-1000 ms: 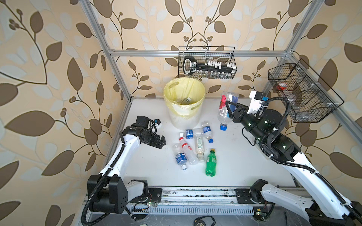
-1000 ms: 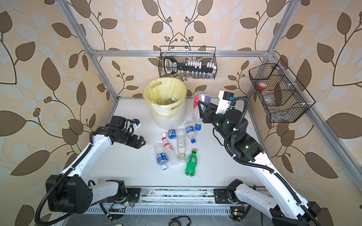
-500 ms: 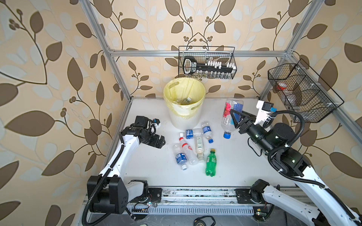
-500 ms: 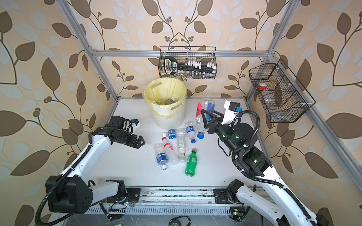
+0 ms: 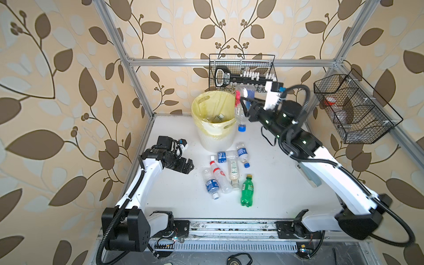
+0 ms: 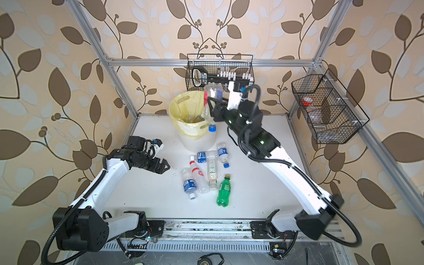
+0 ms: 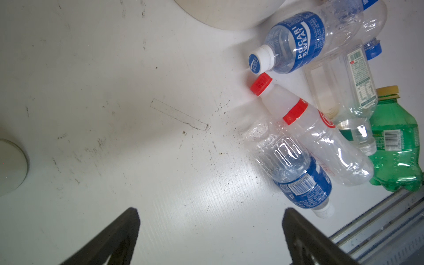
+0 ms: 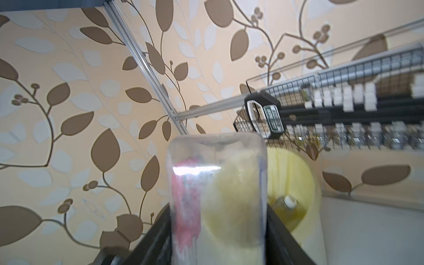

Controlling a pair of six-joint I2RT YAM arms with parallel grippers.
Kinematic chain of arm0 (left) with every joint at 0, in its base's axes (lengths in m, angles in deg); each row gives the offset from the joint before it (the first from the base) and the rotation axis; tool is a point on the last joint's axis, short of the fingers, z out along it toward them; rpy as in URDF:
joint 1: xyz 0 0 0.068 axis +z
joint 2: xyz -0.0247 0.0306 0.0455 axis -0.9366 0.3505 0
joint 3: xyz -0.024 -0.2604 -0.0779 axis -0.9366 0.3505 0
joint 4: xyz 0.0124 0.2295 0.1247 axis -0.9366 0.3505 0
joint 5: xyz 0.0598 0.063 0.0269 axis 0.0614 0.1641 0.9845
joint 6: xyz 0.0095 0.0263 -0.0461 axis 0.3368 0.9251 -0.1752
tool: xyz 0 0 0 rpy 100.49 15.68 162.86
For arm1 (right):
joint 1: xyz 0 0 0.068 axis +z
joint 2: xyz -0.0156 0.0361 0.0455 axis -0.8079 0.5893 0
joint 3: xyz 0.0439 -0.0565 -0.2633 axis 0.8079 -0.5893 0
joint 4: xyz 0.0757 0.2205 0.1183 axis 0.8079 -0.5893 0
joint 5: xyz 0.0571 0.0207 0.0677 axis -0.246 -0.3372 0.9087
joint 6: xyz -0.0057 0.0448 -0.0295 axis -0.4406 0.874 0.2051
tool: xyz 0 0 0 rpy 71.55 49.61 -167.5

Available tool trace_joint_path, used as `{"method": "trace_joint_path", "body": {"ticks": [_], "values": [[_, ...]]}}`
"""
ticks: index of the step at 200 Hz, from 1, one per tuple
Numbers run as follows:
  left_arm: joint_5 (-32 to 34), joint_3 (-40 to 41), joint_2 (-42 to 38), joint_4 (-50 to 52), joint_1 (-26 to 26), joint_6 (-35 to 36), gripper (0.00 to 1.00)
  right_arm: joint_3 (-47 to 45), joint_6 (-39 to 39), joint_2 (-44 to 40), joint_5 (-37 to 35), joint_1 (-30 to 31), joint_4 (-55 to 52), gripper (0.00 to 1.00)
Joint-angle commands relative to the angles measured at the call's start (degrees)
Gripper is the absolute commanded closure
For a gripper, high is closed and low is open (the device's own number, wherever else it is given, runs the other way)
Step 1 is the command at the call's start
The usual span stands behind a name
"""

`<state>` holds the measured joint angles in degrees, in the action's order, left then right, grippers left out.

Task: Throw the plastic bottles in the bin
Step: Throw the plastic bottle into the trash bin.

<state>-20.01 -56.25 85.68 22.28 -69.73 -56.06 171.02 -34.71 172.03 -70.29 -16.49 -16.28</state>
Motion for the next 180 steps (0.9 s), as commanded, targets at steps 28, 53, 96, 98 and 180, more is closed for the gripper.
{"method": "trace_joint_path", "body": {"ticks": [28, 53, 96, 98, 180], "values": [[-4.8, 0.3, -4.1, 1.7, 2.2, 2.2, 0.01, 41.5, -5.4, 27.0, -5.2, 0.3, -20.5, 0.00], [-5.7, -0.1, -3.1, 2.0, 2.2, 2.4, 0.01, 35.5, -5.8, 21.6, -6.7, 1.7, -18.5, 0.00], [-6.4, -1.0, -1.6, 2.4, 2.3, 2.5, 0.01, 1.8, -2.7, 0.1, -5.7, 2.8, -3.2, 0.00], [-6.5, -1.0, -1.6, 2.4, 2.2, 2.5, 0.01, 0.8, -2.6, -0.9, -5.7, 2.8, -2.9, 0.00], [-9.2, -2.9, -1.9, 3.6, 2.3, 1.2, 0.01, -27.7, 4.6, -19.5, -11.8, 2.8, -4.4, 0.00]]}}
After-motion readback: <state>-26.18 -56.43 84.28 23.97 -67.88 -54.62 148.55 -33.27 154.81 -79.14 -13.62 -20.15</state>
